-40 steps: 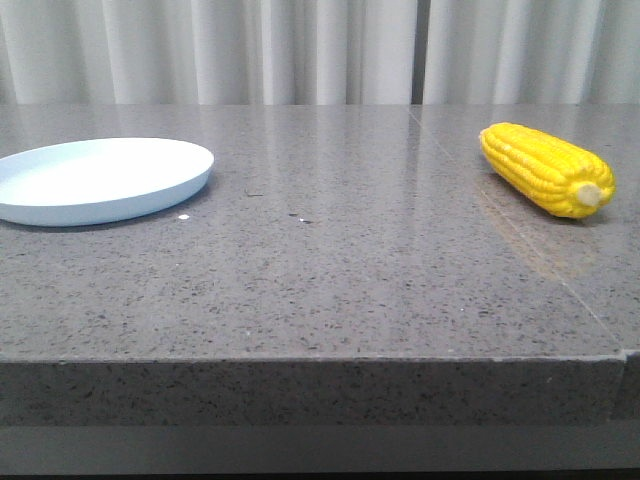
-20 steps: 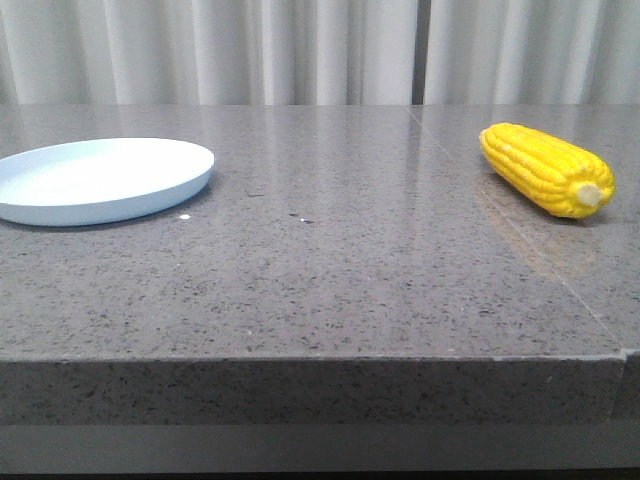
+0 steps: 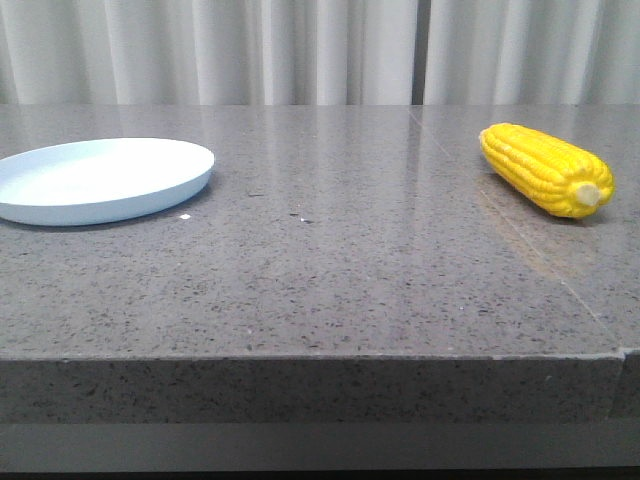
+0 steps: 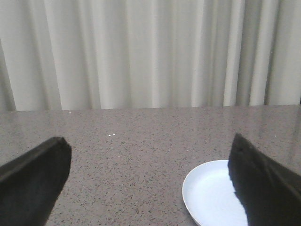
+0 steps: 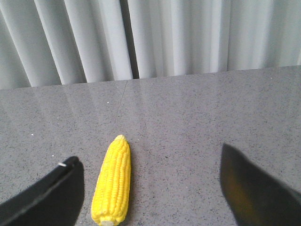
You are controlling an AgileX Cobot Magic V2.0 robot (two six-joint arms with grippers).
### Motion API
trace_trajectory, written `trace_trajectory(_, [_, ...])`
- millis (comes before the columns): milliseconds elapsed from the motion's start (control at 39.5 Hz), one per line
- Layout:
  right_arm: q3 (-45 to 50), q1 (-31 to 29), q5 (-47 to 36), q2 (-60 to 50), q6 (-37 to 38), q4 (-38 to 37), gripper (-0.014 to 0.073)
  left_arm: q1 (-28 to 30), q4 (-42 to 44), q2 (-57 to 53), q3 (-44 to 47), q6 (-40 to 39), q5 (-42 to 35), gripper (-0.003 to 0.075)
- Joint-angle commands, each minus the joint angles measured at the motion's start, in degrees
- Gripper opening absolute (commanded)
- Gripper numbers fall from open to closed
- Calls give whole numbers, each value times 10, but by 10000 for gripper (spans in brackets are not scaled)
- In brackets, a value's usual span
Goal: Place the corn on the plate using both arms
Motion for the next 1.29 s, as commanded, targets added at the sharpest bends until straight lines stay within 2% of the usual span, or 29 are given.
trace_trajectory(0, [-20,-3,-42,6,-3,5,643,-1,1,8,-21,2,-37,670])
trace_trajectory(354, [-20,-3,-42,6,-3,5,643,-1,-15,9,-21,2,-36,670])
trace_trajectory(531, [-20,-3,-42,6,-3,5,643,-2,-34,50,-29,2,-31,670])
trace_trajectory(683, [-20,-3,-42,6,-3,5,643,-19,-50,142,-77,2,24,670])
trace_trajectory(860, [-20,-3,-42,6,-3,5,643,-67,-50,270,-161,4,95,670])
trace_trajectory(1062, [-20,-3,-42,6,-3,5,643,-84,-50,441,-290,4,249,670])
trace_trajectory(1264, [-20,-3,-42,6,-3,5,643,-85,-50,596,-424,4,362,670])
